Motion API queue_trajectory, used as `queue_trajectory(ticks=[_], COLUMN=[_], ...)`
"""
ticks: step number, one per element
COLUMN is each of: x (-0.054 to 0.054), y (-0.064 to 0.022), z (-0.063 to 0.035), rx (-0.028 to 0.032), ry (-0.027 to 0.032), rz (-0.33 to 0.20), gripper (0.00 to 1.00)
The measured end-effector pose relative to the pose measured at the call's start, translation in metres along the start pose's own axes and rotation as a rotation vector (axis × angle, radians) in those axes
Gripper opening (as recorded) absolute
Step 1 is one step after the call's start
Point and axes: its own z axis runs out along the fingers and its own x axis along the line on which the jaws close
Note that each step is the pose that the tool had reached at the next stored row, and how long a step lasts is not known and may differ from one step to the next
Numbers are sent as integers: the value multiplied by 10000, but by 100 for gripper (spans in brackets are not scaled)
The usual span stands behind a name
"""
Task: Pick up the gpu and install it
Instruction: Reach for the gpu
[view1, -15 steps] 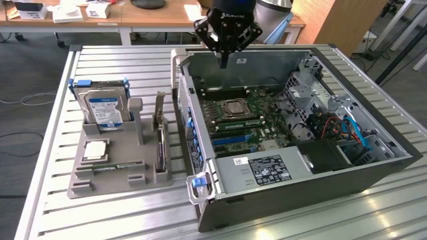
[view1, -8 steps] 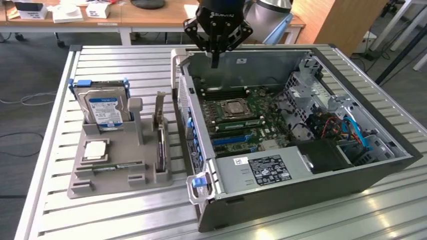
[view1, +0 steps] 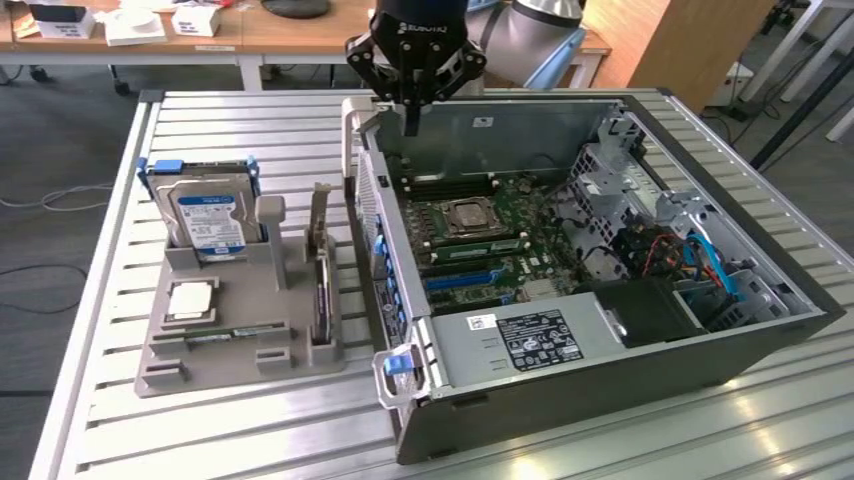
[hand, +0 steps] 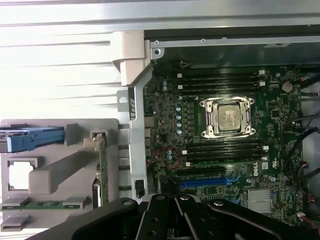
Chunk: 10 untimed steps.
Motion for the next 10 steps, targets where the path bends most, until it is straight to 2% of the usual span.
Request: queue_trajectory(ticks=[10], x=[237], y=[17], z=[0], rx=[0], ry=[0], rz=[1], gripper=[11])
